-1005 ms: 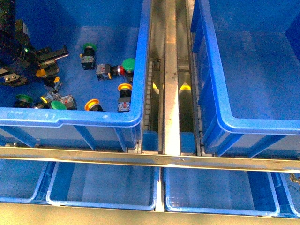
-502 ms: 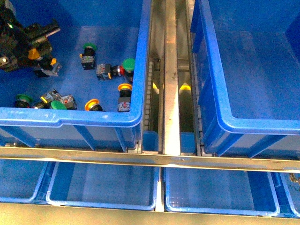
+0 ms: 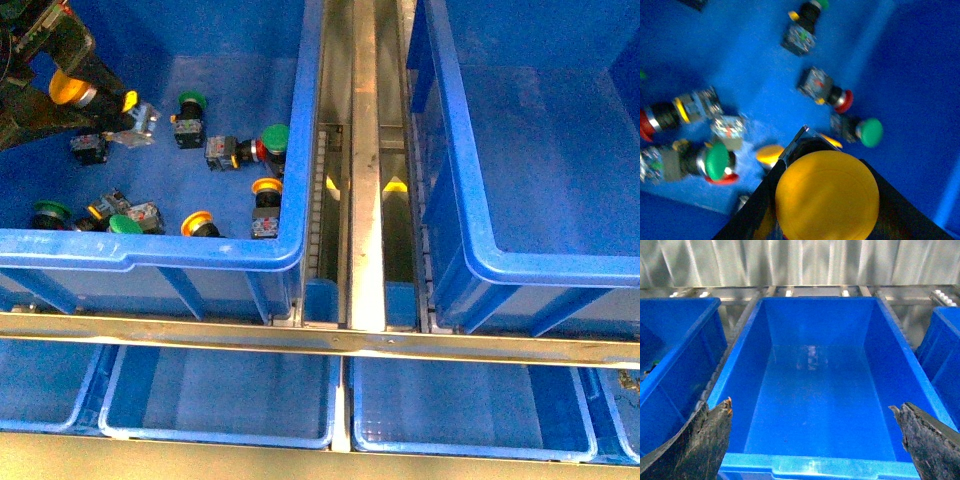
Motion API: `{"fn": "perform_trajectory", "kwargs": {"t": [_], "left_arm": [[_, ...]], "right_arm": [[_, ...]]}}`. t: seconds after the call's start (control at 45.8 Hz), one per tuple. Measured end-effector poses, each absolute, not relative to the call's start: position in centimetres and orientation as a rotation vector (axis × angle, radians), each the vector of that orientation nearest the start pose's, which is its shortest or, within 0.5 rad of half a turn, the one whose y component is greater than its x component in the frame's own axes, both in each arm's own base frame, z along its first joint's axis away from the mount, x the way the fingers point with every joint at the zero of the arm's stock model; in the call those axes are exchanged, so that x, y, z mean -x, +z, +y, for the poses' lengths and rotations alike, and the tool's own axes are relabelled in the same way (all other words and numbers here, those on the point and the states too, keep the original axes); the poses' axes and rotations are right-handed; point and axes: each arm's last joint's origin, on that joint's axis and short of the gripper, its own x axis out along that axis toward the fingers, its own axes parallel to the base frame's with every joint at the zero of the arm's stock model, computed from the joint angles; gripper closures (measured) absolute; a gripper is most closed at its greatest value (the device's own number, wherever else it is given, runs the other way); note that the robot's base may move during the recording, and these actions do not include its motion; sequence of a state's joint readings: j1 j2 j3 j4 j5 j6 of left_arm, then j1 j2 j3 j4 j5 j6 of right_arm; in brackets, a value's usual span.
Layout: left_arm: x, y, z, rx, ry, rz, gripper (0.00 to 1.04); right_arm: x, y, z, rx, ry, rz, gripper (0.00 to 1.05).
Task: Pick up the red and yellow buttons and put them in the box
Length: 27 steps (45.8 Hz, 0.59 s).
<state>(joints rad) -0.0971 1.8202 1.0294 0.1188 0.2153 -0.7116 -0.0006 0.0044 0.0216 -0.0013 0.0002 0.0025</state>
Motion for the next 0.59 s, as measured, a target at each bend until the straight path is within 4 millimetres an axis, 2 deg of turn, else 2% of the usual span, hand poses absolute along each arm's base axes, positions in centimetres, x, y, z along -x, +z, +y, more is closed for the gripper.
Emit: {"fn": "perform_trajectory", "kwargs": {"t": [0.328,0.437,0.59], "left_arm": [[-31.1,20.1,-9.0,0.818,-0.214,0.760,0.71],[-29.8,20.7,-9.5,0.830,-0.213,0.751,0.71],[-29.1,21.6,-9.3,0.866,-0.205,0.728,0.71]], "right_arm": [[-9.7,17.0,0.0,-0.002,-0.001,-0.016,0.06],[-9.7,17.0,0.0,-0.002,-0.001,-0.016,0.06],[-9.7,17.0,0.0,-0.002,-0.001,-0.016,0.06]]}}
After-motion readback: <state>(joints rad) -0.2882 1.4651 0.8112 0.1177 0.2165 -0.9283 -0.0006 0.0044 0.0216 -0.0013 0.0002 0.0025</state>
